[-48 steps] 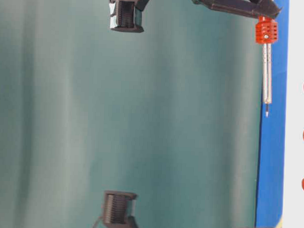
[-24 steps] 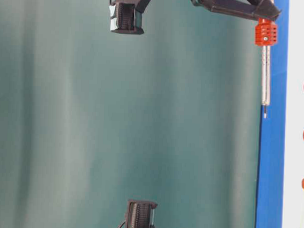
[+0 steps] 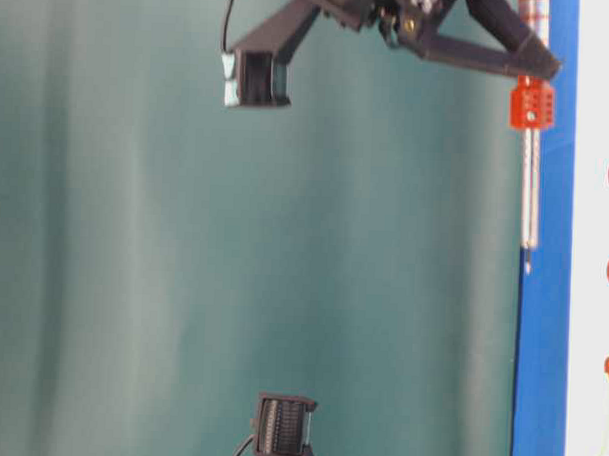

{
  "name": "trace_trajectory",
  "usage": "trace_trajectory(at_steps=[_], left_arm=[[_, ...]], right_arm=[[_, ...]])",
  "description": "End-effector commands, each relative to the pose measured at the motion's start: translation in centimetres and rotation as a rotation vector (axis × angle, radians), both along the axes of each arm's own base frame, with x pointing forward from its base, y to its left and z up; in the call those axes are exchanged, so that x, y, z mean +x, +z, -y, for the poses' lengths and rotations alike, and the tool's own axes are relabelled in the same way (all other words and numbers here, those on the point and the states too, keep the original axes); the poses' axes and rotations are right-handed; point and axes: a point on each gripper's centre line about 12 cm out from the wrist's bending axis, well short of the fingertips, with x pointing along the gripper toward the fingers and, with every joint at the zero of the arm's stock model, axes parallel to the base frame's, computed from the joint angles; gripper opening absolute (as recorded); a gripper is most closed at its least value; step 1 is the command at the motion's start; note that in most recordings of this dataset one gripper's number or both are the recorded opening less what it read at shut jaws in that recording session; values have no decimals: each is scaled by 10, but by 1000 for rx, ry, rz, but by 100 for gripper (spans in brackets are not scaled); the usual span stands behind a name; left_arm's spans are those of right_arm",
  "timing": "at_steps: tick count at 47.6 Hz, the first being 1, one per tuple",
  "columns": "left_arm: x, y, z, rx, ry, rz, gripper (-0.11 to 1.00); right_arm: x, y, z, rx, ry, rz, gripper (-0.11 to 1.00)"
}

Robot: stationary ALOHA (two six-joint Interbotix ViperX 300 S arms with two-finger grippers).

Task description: Touch the tip of the soldering iron to the tip of the solder at the mark.

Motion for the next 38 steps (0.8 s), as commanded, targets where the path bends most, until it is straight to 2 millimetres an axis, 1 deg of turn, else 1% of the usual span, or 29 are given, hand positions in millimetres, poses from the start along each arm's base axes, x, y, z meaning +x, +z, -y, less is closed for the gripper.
trace_trajectory(at_steps=[1,10,23,29,38], left_arm=[[5,9,0,6,-2,27,3],[5,8,0,3,0,21,3],[5,9,0,4,-2,23,3],[5,9,0,4,-2,23,3],[7,8,-1,5,-4,16,3]], right_arm=[[15,12,3,-16,12,24,6],[39,6,7,-18,44,-25,6],[66,1,12,-20,76,-79,6],[72,0,10,-18,89,-94,6],[75,-4,10,-11,92,-113,6]])
